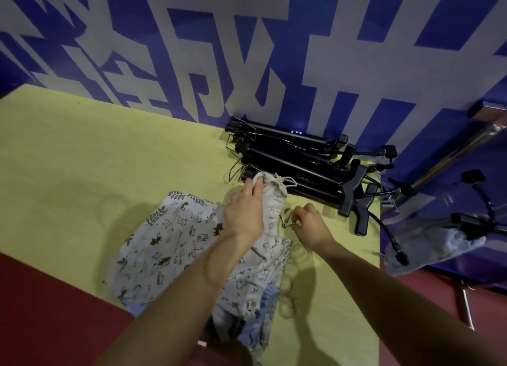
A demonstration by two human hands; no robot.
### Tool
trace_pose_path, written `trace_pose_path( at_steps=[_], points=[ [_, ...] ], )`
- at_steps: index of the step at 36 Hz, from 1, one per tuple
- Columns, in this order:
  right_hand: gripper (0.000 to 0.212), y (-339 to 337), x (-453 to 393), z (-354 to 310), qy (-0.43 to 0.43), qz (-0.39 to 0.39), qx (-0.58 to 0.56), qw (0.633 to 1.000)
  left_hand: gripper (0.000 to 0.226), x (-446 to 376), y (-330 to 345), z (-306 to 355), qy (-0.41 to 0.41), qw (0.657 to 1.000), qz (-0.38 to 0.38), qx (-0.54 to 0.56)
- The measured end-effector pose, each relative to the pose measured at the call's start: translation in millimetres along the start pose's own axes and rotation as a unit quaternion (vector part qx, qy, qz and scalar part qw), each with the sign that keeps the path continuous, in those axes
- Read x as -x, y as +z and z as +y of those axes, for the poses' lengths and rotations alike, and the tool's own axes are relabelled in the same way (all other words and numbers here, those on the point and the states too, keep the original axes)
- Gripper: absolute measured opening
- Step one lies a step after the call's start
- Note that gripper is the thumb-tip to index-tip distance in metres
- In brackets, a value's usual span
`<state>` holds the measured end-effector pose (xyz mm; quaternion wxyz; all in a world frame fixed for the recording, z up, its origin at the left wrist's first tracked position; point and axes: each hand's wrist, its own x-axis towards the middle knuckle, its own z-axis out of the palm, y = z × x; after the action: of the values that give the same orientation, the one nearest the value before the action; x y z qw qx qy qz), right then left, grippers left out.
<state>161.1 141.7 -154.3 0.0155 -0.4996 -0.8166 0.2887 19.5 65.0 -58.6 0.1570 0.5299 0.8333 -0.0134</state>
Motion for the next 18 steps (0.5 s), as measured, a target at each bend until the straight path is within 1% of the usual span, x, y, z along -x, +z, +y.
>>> trace_pose_path(
  at_steps=[2,4,8,10,12,15,18],
  points=[
    [0.007,1.0,-0.9,1.1,-0.005,-0.008,0.003,1.0,0.093,-0.9,0.0,-1.0,-0.001,1.0,-0.004,-0.001],
    [0.007,0.5,0.2,0.8,-0.012,-0.015,0.012,1.0,0.092,-0.3,-0.4,-3.7,0.009,1.0,-0.007,0.0],
    [0.003,-11.9,6.7,-6.1,-0.011,-0.004,0.002,1.0,0.093,-1.8,-3.4,-8.3,0.033,0.999,-0.013,0.033],
    [0.01,-19.1,14.6,-10.8,-0.02,0.021,-0.018,0.999,0.096,-0.5,-5.0,-7.4,0.038,0.998,-0.019,0.044],
    [0.014,-24.6,22.9,-15.7,-0.036,0.062,-0.053,0.996,0.096,1.6,-5.6,-6.8,0.042,0.998,-0.021,0.051],
    [0.011,-31.0,30.2,-28.8,-0.08,0.101,-0.085,0.988,0.092,4.7,-12.9,-7.1,0.054,0.996,-0.013,0.064],
    [0.006,-35.9,31.3,-47.2,-0.141,0.123,-0.07,0.98,0.085,7.0,-22.6,-8.8,0.073,0.995,0.016,0.072]
  ],
)
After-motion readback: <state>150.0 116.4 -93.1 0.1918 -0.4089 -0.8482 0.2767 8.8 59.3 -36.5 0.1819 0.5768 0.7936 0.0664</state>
